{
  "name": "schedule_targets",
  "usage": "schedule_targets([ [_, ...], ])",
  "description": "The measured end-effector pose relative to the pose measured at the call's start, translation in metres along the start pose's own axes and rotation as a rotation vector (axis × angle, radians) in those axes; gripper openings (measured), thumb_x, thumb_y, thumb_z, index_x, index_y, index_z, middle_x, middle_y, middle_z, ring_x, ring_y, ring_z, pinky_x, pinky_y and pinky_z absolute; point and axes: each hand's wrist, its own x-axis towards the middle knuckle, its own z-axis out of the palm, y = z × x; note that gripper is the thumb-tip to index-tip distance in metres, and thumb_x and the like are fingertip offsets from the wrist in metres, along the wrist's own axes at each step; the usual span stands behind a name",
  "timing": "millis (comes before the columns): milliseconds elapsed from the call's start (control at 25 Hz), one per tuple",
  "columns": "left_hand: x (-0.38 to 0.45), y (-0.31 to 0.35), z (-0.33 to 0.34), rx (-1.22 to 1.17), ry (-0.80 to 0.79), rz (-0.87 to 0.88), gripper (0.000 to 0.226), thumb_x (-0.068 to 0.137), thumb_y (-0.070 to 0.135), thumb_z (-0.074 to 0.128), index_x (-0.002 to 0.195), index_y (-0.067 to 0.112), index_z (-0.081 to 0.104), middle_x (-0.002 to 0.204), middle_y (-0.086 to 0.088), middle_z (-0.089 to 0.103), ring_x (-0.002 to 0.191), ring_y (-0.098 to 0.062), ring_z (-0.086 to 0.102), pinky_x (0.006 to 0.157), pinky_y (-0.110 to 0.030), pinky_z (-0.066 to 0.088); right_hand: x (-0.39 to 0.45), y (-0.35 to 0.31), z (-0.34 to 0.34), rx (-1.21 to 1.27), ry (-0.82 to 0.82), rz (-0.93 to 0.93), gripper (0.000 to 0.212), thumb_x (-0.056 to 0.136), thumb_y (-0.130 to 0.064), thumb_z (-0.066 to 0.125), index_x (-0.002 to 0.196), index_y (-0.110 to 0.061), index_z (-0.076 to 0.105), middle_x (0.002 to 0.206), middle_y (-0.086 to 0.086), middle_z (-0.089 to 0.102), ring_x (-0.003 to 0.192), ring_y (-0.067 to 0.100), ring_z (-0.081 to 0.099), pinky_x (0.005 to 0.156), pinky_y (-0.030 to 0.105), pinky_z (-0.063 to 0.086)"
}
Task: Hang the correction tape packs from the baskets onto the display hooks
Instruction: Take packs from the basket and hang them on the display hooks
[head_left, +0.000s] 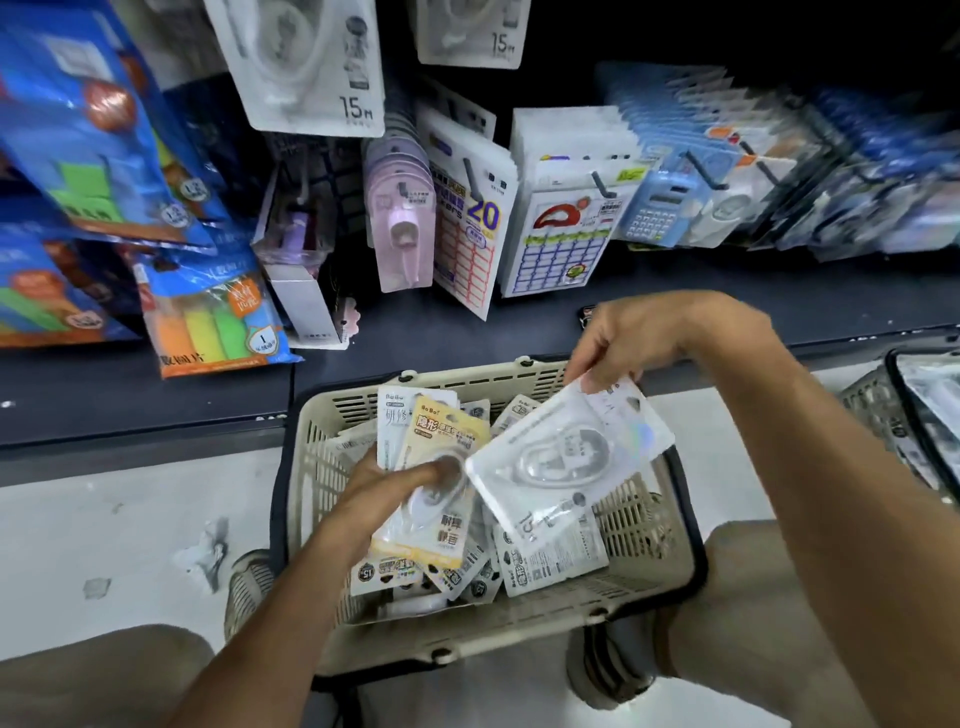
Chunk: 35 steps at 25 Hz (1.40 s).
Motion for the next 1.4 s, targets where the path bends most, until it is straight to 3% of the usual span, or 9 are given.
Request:
schedule_targets([
  [240,-0.024,0.053,0.019,-0.131,-0.318,0.032,0.067,0.053,0.044,0.092,0.113,0.017,0.078,0.108,-0.013,0.079,0.091,-0.028,0.078,0.071,-0.034,0.061,-0.013,-0.05,0.007,-0.023,0.079,-0.149,0.02,0.09,-0.015,0.074,0.108,-0.023,0.079,0.08,-0.02,0.073,0.069,-0.003,0.061,0.064,0.011,0.046],
  [360,-0.038,0.07,0.018,-0.104,-0.318,0.062,0.08,0.051,0.045,0.096,0.12,0.013,0.07,0.101,-0.004,0.081,0.088,-0.019,0.079,0.069,-0.03,0.061,-0.03,-0.056,-0.002,-0.002,0.179,-0.191,0.021,0.088,-0.021,0.078,0.106,-0.029,0.079,0.086,-0.015,0.076,0.069,0.001,0.063,0.067,0.019,0.049],
  [480,-0.054,0.093,0.029,-0.125,-0.285,0.178,0.086,0.047,0.035,0.101,0.123,0.017,0.064,0.104,0.003,0.08,0.097,-0.012,0.076,0.081,-0.026,0.061,-0.04,-0.073,-0.01,0.155,0.512,-0.309,0.039,0.084,-0.024,0.082,0.121,-0.027,0.07,0.086,-0.006,0.068,0.061,0.005,0.06,0.064,0.022,0.052],
  [600,-0.063,0.126,0.033,-0.352,-0.161,0.309,0.076,0.049,0.017,0.099,0.119,0.013,0.069,0.102,-0.007,0.081,0.091,-0.022,0.078,0.066,-0.03,0.062,-0.063,-0.084,-0.009,0.613,0.982,-0.196,0.051,0.087,-0.048,0.074,0.13,-0.032,0.052,0.104,-0.009,0.061,0.093,0.015,0.067,0.082,0.036,0.055],
  [800,-0.09,0.202,0.022,-0.473,-0.123,0.55,0.072,0.052,0.024,0.101,0.118,0.018,0.074,0.109,-0.011,0.079,0.1,-0.031,0.076,0.076,-0.043,0.064,-0.107,-0.095,0.021,1.17,0.652,-0.454,0.057,0.064,-0.045,0.091,0.113,-0.026,0.069,0.109,0.004,0.078,0.101,0.027,0.075,0.093,0.049,0.058],
  [920,-0.112,0.242,0.01,-0.375,-0.172,0.609,0.06,0.048,0.026,0.101,0.105,0.023,0.08,0.106,-0.014,0.079,0.097,-0.031,0.077,0.073,-0.036,0.063,-0.115,-0.103,-0.008,1.22,0.814,-0.582,0.039,0.073,-0.029,0.081,0.11,-0.023,0.07,0.103,0.011,0.078,0.089,0.031,0.076,0.066,0.037,0.062],
  [1160,-0.137,0.272,-0.04,-0.382,-0.164,0.655,0.047,0.053,0.015,0.093,0.098,0.022,0.082,0.105,-0.017,0.079,0.084,-0.038,0.078,0.062,-0.048,0.062,-0.106,-0.11,-0.047,1.248,1.09,-0.571,0.019,0.099,-0.016,0.062,0.115,-0.026,0.064,0.095,0.004,0.078,0.069,0.014,0.072,0.049,0.023,0.053],
  [1320,-0.137,0.275,-0.039,-0.435,-0.141,0.678,0.054,0.05,0.024,0.097,0.102,0.023,0.081,0.108,-0.016,0.078,0.087,-0.038,0.078,0.063,-0.049,0.062,-0.091,-0.105,-0.048,1.155,1.199,-0.447,0.02,0.099,-0.018,0.062,0.092,-0.036,0.064,0.095,0.003,0.076,0.082,0.029,0.071,0.064,0.036,0.05],
  [1400,-0.135,0.276,-0.031,-0.457,-0.136,0.676,0.055,0.052,0.028,0.094,0.104,0.022,0.08,0.109,-0.017,0.078,0.089,-0.039,0.077,0.066,-0.052,0.062,-0.086,-0.109,-0.046,1.093,1.251,-0.425,0.023,0.099,-0.017,0.062,0.084,-0.034,0.066,0.093,-0.003,0.073,0.079,0.016,0.066,0.067,0.029,0.047],
])
